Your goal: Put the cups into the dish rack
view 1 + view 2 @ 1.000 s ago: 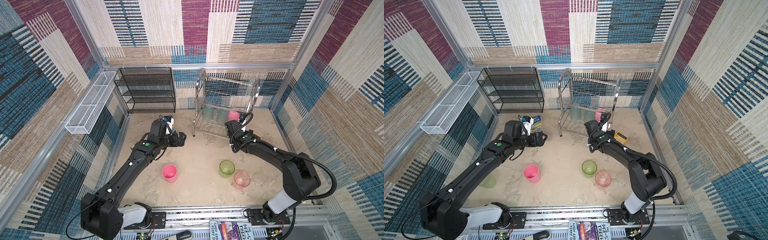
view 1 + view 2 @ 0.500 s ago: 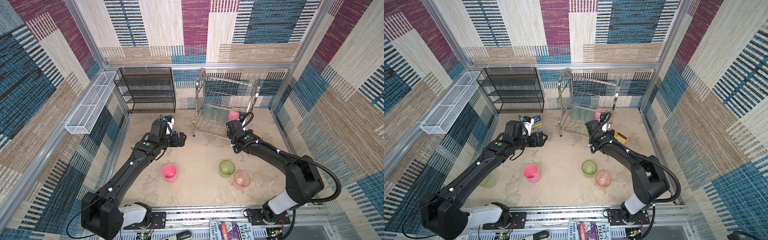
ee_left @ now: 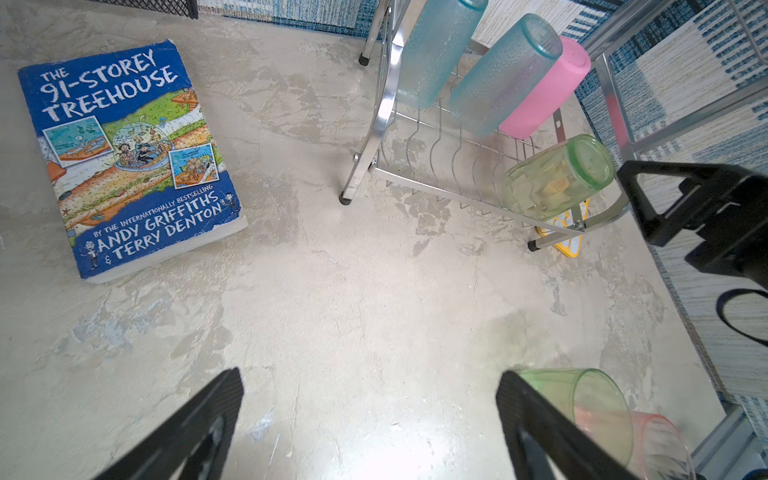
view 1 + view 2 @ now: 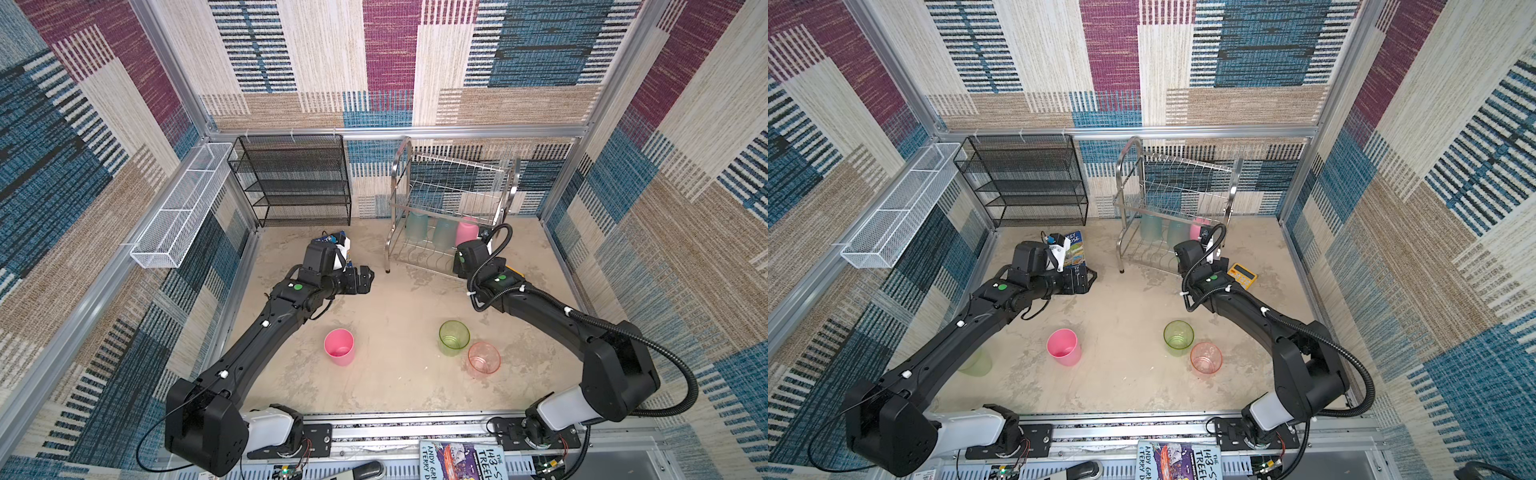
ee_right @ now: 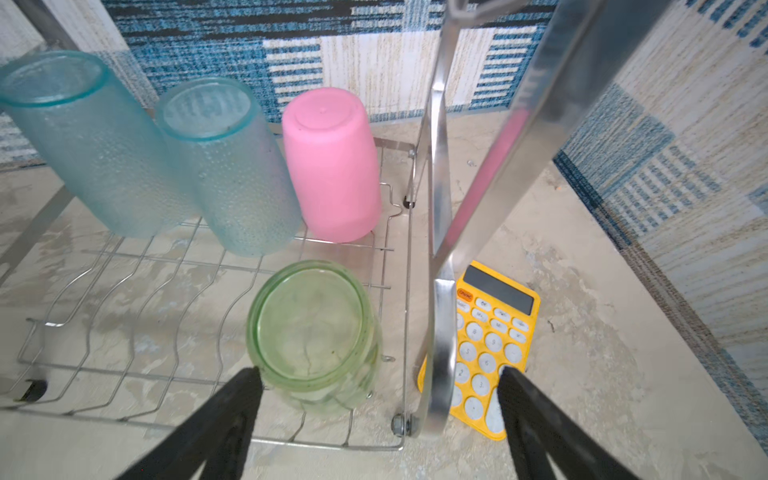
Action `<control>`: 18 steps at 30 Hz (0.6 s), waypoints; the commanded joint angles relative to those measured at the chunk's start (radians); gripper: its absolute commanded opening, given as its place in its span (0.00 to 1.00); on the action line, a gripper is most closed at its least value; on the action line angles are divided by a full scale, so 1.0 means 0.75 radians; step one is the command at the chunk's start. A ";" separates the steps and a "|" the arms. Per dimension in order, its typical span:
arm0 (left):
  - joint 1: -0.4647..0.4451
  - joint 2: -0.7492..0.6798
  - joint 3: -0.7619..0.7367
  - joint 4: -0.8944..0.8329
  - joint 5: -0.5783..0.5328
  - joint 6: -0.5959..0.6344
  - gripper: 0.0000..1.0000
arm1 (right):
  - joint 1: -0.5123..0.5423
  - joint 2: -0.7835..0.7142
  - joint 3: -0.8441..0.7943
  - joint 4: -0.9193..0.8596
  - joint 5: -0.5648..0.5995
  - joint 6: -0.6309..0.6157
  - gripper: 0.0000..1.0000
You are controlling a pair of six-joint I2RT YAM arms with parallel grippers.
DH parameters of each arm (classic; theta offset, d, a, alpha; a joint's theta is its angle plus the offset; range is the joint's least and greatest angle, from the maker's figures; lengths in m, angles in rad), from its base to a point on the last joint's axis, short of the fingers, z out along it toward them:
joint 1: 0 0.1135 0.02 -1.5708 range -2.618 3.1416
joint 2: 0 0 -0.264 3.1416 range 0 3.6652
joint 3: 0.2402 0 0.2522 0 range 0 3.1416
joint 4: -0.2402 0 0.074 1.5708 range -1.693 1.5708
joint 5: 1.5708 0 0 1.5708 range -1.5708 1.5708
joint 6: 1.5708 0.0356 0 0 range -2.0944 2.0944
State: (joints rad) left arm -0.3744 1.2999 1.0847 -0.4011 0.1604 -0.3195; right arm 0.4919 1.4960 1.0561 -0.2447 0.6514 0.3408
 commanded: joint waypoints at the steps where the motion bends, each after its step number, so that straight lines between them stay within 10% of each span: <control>1: -0.003 0.011 0.020 -0.022 -0.017 -0.008 0.98 | 0.032 -0.039 -0.026 0.120 -0.071 -0.072 0.91; 18: -0.191 0.102 0.049 -0.109 -0.148 -0.041 0.92 | 0.143 -0.259 -0.093 0.148 -0.207 -0.220 0.90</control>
State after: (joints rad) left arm -0.4969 1.3682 1.1168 -0.4671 0.0772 -0.3382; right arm 0.5964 1.3296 0.9859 -0.1604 0.5632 0.2043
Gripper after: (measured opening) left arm 0.923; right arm 0.901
